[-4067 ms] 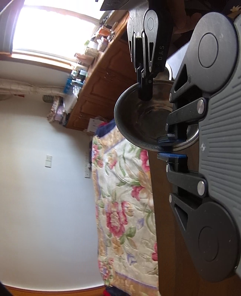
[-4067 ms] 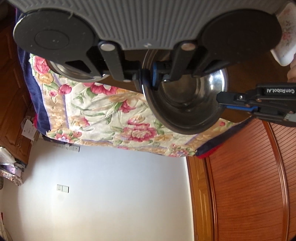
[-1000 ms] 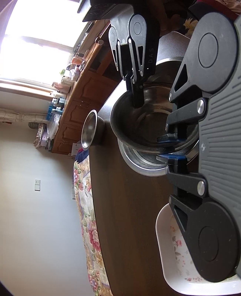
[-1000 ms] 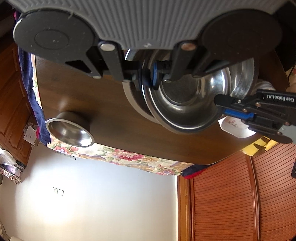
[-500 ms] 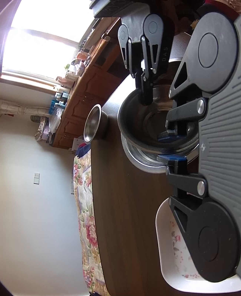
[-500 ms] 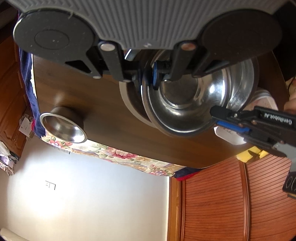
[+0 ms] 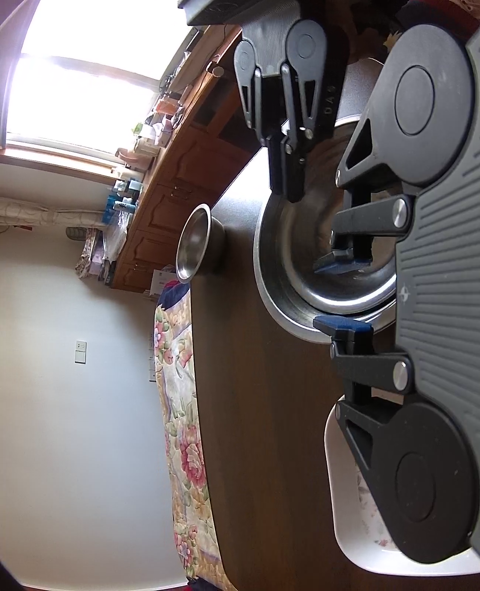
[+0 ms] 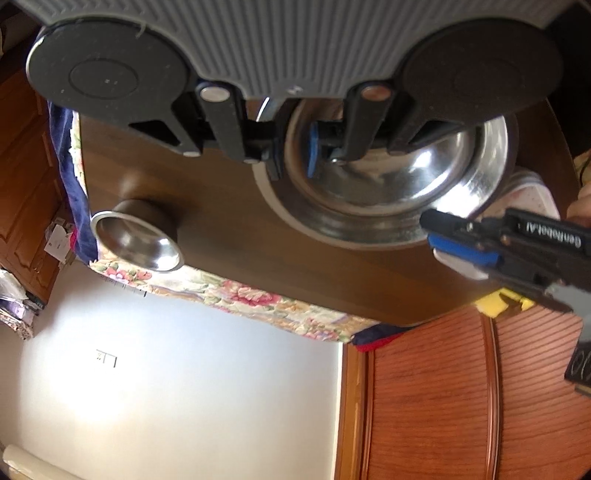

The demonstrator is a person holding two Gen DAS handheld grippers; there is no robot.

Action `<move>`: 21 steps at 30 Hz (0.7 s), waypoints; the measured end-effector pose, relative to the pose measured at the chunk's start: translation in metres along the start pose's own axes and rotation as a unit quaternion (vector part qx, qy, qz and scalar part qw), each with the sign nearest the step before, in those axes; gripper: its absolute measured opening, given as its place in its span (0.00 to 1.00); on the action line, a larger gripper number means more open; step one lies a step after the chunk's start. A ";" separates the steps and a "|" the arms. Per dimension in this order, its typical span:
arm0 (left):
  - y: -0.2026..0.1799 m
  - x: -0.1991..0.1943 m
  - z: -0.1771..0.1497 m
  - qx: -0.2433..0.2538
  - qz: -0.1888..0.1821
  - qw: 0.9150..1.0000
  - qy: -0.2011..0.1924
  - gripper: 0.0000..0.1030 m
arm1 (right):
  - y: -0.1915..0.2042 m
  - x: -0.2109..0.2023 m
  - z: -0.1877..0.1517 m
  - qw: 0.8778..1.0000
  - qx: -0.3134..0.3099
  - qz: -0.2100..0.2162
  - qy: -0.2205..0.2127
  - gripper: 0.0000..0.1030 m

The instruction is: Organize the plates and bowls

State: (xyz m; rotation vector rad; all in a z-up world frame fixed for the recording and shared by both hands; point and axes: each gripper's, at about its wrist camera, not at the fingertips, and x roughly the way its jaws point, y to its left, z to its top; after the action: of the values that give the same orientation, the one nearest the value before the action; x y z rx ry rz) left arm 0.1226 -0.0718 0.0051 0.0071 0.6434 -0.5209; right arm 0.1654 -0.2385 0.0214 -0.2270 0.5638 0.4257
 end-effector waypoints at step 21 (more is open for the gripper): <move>-0.006 0.029 0.039 0.025 0.031 0.999 -0.008 0.28 | -0.060 0.000 0.009 0.995 0.055 -0.037 -0.073 0.21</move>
State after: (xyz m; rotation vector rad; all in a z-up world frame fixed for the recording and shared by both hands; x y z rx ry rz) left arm 0.1619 -0.0968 0.0201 0.0698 0.6132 -0.4774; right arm 0.1965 -0.2885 0.0346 -0.1087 0.4318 0.3348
